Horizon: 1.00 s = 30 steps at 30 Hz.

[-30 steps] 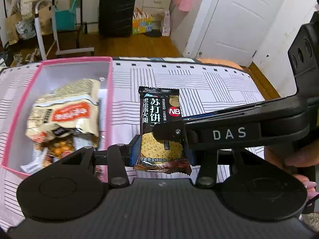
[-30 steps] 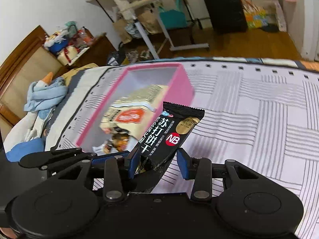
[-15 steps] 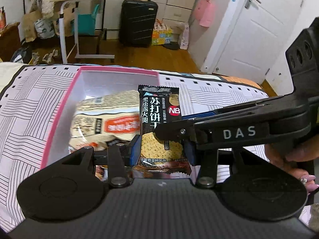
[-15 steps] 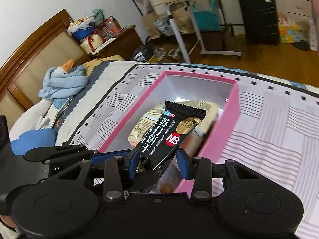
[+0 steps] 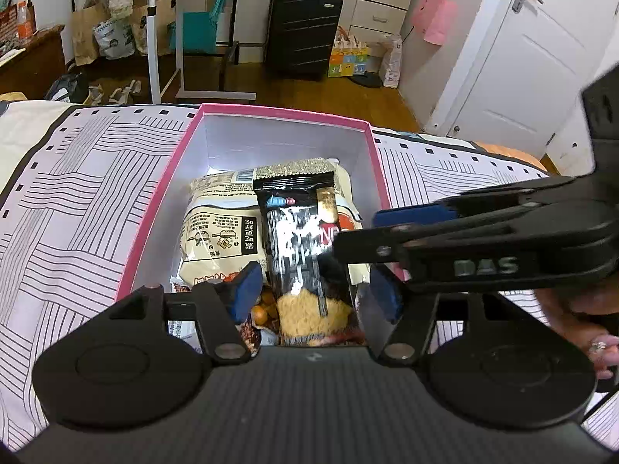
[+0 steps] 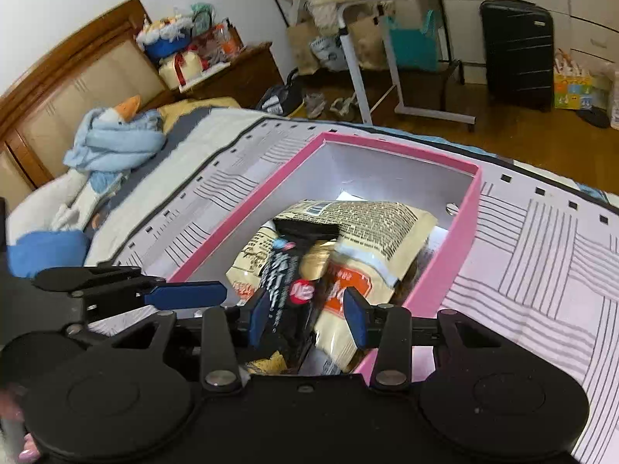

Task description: Organize snacks

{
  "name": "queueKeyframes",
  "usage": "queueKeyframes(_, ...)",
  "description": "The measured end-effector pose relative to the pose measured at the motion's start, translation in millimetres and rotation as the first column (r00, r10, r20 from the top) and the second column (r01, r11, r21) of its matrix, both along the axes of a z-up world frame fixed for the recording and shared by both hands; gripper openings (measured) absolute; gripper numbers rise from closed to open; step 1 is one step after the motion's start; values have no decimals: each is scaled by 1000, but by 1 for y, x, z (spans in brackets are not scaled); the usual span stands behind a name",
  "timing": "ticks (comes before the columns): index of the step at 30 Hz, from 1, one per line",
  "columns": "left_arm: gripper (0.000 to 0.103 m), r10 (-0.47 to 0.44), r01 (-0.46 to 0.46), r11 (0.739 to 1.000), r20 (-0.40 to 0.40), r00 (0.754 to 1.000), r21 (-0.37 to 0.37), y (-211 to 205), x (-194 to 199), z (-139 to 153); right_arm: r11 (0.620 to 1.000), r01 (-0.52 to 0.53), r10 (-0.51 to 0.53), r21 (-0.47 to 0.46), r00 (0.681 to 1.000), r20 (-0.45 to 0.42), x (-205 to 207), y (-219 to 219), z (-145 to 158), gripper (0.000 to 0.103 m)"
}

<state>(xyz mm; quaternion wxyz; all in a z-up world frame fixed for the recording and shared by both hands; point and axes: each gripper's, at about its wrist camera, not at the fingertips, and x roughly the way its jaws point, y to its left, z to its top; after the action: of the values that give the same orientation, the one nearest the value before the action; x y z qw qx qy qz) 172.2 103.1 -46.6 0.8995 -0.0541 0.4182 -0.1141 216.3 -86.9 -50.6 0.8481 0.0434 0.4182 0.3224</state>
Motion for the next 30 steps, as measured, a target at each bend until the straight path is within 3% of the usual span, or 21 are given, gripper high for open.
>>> queueKeyframes(3,61,-2,2,1000,1,1000,-25,3,-8,-1,999,31,-32,20,999,42,-20,-13,8,49)
queueKeyframes(7,61,-2,1,1000,48,999,8,-3,-23,5,995,97,-100,35,991,85,-42,-25,14,49)
queueKeyframes(14,61,22,-23,1000,93,995,11,-4,-50,22,985,174,-169,-12,970,177,-79,-37,35,50)
queueKeyframes(22,65,27,-31,999,155,988,19,-11,-89,57,947,303,-252,-105,906,339,-150,-52,68,60)
queueKeyframes(26,67,28,-38,998,186,982,55,-23,-114,69,922,373,-315,-107,881,353,-181,-66,68,63)
queueKeyframes(30,70,20,-28,999,204,979,39,-28,-140,72,893,435,-369,-117,856,363,-204,-76,64,67)
